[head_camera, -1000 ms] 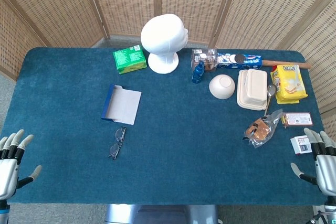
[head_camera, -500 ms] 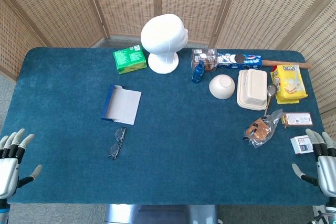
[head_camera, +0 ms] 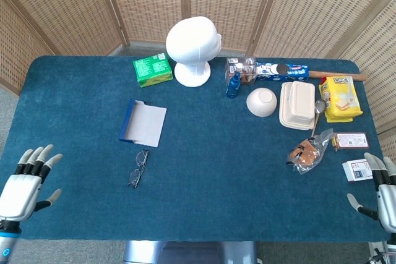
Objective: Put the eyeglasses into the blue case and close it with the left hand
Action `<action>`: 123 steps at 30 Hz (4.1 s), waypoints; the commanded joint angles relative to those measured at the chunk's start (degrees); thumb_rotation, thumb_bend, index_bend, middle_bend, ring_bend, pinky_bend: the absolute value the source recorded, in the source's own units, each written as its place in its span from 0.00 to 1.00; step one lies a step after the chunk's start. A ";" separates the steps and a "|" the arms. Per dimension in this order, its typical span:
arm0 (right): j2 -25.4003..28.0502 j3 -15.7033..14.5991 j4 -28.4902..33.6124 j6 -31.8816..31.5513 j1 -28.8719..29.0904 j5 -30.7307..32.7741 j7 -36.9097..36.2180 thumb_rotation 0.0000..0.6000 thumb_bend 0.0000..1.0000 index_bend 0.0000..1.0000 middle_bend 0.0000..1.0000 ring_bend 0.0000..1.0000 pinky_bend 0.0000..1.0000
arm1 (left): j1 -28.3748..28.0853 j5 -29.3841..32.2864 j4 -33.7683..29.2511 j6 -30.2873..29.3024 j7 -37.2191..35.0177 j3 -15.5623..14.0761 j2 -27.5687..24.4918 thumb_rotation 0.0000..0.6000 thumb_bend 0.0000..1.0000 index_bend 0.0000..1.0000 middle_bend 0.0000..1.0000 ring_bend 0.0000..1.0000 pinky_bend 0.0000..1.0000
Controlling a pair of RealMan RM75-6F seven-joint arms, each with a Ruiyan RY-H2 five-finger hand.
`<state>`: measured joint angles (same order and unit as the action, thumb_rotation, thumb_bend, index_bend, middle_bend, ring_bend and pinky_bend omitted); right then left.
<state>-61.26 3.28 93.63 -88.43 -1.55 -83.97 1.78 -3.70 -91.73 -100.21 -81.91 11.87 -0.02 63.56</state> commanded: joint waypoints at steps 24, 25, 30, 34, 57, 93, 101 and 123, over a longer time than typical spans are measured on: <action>1.19 0.21 1.31 -2.83 -2.45 1.58 1.11 0.87 0.24 0.00 0.12 0.00 0.14 | -21.77 -10.62 15.75 21.05 5.31 0.38 6.67 1.00 0.23 0.20 0.05 0.00 0.00; 1.26 0.22 1.42 -2.98 -2.58 1.66 1.13 0.87 0.24 0.00 0.12 0.00 0.14 | -22.18 -10.97 16.36 21.15 5.20 0.31 7.11 1.00 0.23 0.20 0.05 0.00 0.00; 1.45 0.19 1.92 -3.89 -3.41 1.97 1.45 0.87 0.24 0.00 0.12 0.00 0.14 | -26.17 -13.57 21.88 22.57 4.97 0.13 11.31 1.00 0.23 0.20 0.05 0.00 0.00; 1.63 0.27 2.17 -4.23 -3.74 2.15 1.62 0.87 0.24 0.00 0.12 0.00 0.14 | -28.17 -15.27 25.29 22.31 4.39 -0.37 13.97 1.00 0.23 0.20 0.05 0.00 0.00; 2.54 0.77 3.03 -5.63 -5.16 2.70 1.79 0.87 0.24 0.00 0.12 0.00 0.14 | -31.88 8.17 20.72 34.31 -13.47 5.42 13.16 1.00 0.23 0.15 0.03 0.00 0.00; 1.81 1.35 1.89 -7.29 -6.80 3.38 0.35 0.87 0.24 0.00 0.12 0.00 0.14 | -42.48 43.27 29.65 70.66 -46.16 20.73 11.37 1.00 0.23 0.08 0.02 0.00 0.00; 1.81 1.50 2.00 -6.96 -6.80 3.53 0.32 0.88 0.24 0.00 0.12 0.00 0.14 | -43.34 44.55 35.98 75.20 -47.92 22.07 15.23 1.00 0.23 0.08 0.01 0.00 0.00; 1.97 1.50 1.48 -8.86 -8.80 3.78 -1.22 0.88 0.24 0.00 0.11 0.00 0.14 | -47.48 45.34 41.23 75.00 -46.98 25.14 22.32 1.00 0.23 0.07 0.00 0.00 0.00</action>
<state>-59.29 4.79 95.12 -97.27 -10.33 -80.17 0.58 -51.03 -46.33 -58.86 -6.82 -35.22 24.98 85.73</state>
